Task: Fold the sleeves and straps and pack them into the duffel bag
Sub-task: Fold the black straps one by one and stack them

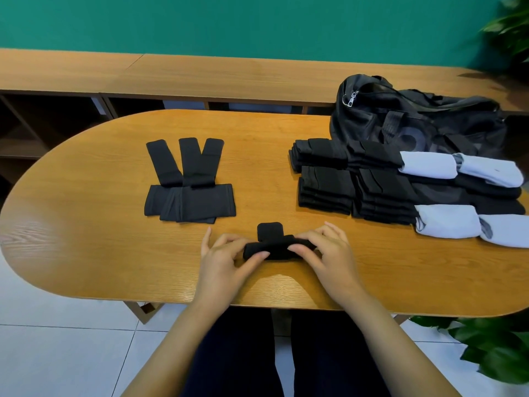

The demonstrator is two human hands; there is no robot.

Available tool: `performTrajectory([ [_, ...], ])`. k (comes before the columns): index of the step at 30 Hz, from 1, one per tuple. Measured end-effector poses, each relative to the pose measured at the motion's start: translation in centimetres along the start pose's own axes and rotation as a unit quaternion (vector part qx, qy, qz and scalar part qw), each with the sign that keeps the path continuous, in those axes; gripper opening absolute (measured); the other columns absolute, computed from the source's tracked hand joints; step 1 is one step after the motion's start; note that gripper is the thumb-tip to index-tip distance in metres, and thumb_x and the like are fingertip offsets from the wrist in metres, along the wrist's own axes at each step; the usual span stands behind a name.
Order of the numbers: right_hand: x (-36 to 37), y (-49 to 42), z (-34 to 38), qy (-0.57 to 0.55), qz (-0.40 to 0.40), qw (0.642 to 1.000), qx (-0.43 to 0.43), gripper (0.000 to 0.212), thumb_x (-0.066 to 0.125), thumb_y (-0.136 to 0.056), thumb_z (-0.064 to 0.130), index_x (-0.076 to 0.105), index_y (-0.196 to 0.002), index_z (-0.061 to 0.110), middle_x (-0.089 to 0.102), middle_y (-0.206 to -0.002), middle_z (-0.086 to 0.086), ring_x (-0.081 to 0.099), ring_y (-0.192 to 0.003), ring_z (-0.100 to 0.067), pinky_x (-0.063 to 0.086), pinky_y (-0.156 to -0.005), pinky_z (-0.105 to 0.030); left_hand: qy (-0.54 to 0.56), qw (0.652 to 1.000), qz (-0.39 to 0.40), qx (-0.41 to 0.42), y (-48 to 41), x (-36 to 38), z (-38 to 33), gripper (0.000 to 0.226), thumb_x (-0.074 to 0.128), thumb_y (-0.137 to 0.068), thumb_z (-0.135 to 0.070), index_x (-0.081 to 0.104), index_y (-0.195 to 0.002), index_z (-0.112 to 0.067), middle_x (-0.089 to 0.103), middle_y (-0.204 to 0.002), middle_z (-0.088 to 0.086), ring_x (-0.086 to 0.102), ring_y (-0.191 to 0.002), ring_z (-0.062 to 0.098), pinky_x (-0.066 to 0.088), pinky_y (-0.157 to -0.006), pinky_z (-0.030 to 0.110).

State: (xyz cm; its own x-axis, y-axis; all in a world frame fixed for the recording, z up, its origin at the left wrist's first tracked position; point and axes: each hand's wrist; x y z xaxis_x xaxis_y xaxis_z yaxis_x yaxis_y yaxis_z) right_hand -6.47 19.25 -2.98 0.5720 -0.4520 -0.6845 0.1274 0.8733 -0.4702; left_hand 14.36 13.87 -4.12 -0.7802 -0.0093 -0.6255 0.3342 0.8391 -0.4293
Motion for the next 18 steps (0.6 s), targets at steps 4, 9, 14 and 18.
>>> performTrajectory([
  [4,0.2,-1.3,0.7,-0.015,-0.007,0.998,0.062,0.046,0.046,-0.086,0.067,0.066,-0.1,0.029,0.064,-0.084,0.008,0.046,-0.085,-0.002,0.038,-0.099,-0.035,0.028,0.996,0.009,-0.083,-0.6,0.3,-0.2,0.069,0.041,-0.078,-0.083,0.071,-0.094,-0.023,0.068,-0.083,-0.009,0.06,-0.089,0.003,0.016,-0.119,0.049],
  [9,0.4,-2.3,1.3,-0.005,-0.003,0.995,0.102,0.045,0.05,-0.089,0.056,0.059,-0.122,0.027,0.061,-0.101,0.014,0.052,-0.093,-0.002,0.043,-0.097,-0.037,0.014,0.99,-0.024,-0.138,-1.8,0.2,-1.0,0.061,0.056,-0.08,-0.065,0.062,-0.126,-0.024,0.066,-0.09,-0.015,0.059,-0.1,0.006,0.016,-0.119,0.05],
  [14,0.3,-1.4,0.7,0.06,0.04,0.993,0.093,0.049,0.043,-0.097,0.05,0.047,-0.14,0.027,0.049,-0.139,0.012,0.038,-0.129,-0.006,0.026,-0.102,-0.025,-0.011,0.997,0.007,-0.08,-1.8,-0.3,-0.2,0.073,0.062,-0.08,-0.064,0.046,-0.141,-0.029,0.051,-0.137,-0.014,0.039,-0.135,0.01,0.013,-0.121,0.049],
  [18,-0.2,-0.3,0.6,0.063,0.068,0.991,0.093,0.05,0.039,-0.096,0.052,0.048,-0.139,0.029,0.049,-0.135,0.017,0.033,-0.125,0.001,0.026,-0.101,-0.024,-0.036,0.989,0.142,0.003,-1.8,-0.6,0.6,0.079,0.055,-0.075,-0.071,0.041,-0.144,-0.034,0.03,-0.152,-0.02,0.007,-0.149,0.004,-0.013,-0.12,0.046],
])
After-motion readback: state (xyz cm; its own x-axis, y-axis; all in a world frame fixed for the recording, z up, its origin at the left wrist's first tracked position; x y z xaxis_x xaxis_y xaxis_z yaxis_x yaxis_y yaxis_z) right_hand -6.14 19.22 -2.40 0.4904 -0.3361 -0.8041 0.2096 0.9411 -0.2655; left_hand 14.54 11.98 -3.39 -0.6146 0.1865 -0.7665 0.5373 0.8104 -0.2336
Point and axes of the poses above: each hand's wrist, its own y-axis away from the middle knuckle, its own x-axis out of the palm, z = x × y
